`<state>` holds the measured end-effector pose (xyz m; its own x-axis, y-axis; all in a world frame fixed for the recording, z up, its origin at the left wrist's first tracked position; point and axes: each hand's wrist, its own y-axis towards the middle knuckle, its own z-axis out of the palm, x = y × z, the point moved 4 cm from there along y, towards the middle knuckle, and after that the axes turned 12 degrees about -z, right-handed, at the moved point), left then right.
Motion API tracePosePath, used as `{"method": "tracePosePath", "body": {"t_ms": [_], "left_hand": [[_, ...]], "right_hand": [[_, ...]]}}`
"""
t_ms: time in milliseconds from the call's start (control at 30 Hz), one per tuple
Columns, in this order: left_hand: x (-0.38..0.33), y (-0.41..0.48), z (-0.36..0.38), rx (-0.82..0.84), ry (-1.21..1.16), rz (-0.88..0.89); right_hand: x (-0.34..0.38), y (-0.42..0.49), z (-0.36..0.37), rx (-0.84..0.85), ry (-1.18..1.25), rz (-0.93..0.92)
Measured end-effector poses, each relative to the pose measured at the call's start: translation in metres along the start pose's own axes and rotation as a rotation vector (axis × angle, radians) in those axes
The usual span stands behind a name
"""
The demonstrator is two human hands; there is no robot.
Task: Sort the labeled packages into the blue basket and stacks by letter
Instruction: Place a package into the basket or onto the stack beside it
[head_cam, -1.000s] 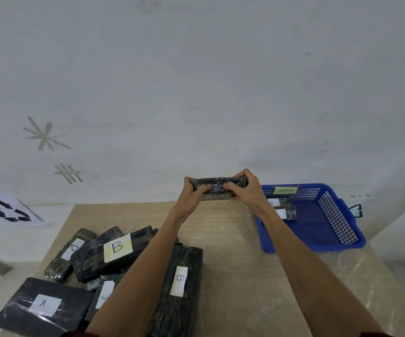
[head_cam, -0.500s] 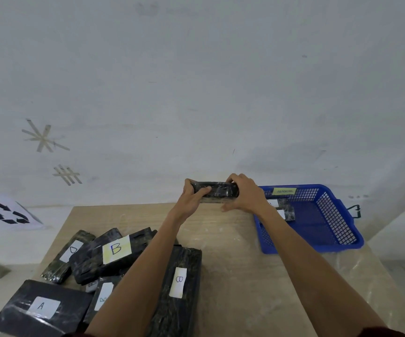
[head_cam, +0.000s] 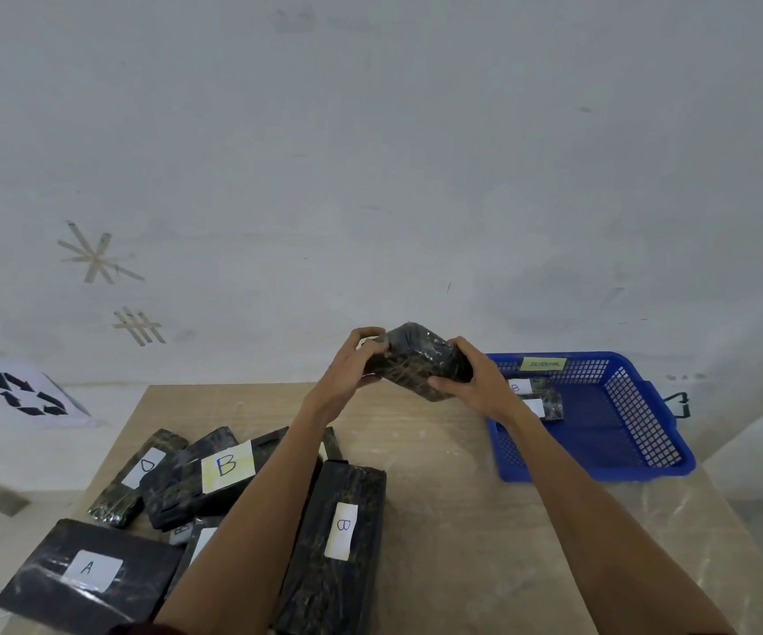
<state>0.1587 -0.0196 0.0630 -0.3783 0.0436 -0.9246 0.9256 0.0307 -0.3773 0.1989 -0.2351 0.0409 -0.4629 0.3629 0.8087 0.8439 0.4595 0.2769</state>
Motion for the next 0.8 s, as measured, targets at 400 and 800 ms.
{"method": "tracePosePath", "body": {"t_ms": [400, 800], "left_hand": [[-0.018, -0.013, 0.02, 0.029, -0.01, 0.164], [-0.018, -0.012, 0.021, 0.056, 0.02, 0.13]], "right_hand": [[-0.001, 0.009, 0.012, -0.057, 0.128, 0.034], [-0.002, 0.013, 0.013, -0.052, 0.087, 0.019]]}}
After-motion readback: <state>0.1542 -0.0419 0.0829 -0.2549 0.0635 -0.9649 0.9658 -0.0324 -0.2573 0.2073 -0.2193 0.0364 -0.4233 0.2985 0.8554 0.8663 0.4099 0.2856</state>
